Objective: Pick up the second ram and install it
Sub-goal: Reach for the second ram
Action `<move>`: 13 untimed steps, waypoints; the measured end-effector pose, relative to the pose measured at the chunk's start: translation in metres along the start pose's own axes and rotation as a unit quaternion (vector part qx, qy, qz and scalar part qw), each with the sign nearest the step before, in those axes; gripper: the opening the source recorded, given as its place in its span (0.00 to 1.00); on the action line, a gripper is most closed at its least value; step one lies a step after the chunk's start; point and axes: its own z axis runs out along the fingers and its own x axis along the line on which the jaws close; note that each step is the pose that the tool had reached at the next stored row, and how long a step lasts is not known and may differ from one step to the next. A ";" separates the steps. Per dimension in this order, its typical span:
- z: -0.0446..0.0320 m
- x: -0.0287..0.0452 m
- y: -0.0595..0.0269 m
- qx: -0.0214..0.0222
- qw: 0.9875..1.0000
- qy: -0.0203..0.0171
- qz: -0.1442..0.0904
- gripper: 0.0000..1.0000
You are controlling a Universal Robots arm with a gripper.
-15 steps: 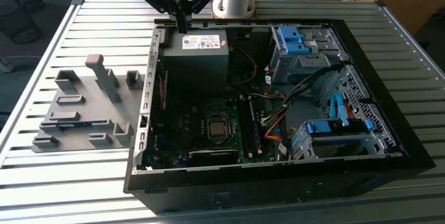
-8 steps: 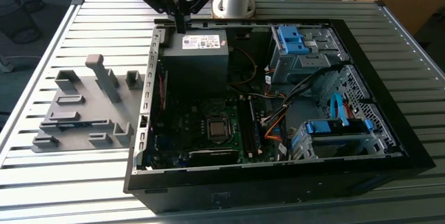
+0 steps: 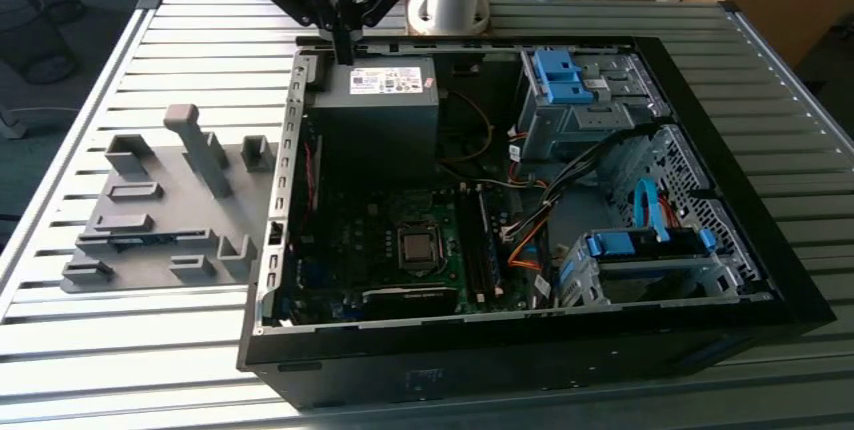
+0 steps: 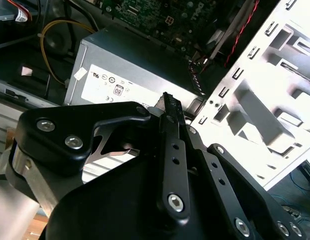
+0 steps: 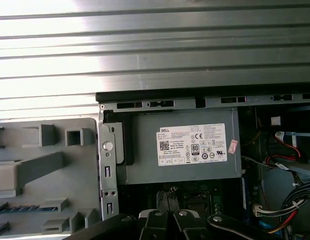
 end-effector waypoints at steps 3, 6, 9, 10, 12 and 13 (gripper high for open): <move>0.0001 0.0009 -0.0001 0.000 1.000 0.000 0.000 0.11; 0.0002 0.0018 -0.0001 0.000 1.000 0.000 0.000 0.11; 0.0002 0.0027 -0.0002 0.000 1.000 0.000 0.000 0.11; 0.0003 0.0030 -0.0002 0.000 1.000 0.000 0.000 0.11; 0.0003 0.0035 -0.0003 0.000 1.000 0.000 0.000 0.11; 0.0004 0.0038 -0.0003 0.000 1.000 0.000 0.000 0.11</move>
